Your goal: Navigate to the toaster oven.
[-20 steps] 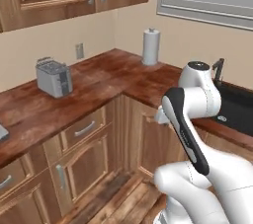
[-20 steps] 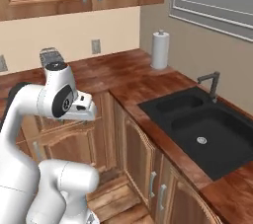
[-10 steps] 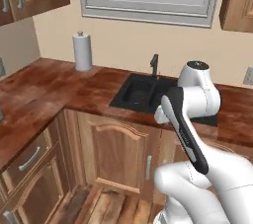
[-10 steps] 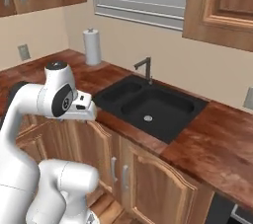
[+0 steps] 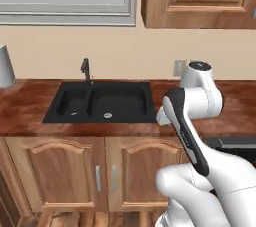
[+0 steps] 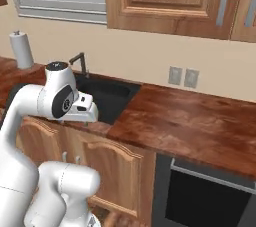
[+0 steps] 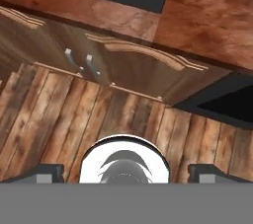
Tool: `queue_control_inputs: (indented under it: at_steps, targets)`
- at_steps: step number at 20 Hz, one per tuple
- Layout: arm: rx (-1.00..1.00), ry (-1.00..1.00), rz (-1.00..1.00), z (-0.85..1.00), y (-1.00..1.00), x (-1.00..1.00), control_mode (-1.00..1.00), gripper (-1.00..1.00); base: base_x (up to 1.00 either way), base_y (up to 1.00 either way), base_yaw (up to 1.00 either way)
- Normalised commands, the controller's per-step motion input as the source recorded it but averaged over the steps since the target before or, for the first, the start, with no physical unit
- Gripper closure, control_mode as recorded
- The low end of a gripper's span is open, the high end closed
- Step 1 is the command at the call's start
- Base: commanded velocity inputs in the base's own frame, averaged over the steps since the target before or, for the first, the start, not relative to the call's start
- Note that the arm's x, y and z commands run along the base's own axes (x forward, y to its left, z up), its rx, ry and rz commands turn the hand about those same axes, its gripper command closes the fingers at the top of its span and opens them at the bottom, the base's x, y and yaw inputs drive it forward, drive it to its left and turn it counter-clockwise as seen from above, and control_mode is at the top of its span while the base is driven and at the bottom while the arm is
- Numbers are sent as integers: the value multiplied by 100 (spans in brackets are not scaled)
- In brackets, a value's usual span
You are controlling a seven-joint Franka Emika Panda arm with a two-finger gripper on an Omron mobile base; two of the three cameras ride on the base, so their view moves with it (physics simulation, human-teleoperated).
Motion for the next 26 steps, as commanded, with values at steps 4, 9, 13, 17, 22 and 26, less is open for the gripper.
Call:
queue_control_inputs:
  at_steps: [4, 9, 13, 17, 22, 26]
  targets:
    - [0, 0, 0, 0, 0, 0, 100, -100, -1, -96, -45]
    - [0, 0, 0, 0, 0, 0, 100, -100, 0, -99, -41]
    - [0, 0, 0, 0, 0, 0, 100, -100, 0, -99, -30]
    - [0, 0, 0, 0, 0, 0, 100, -100, 0, -99, -26]
    - [0, 0, 0, 0, 0, 0, 100, -100, -9, -96, -41]
    - [0, 0, 0, 0, 0, 0, 100, -100, -3, -65, -59]
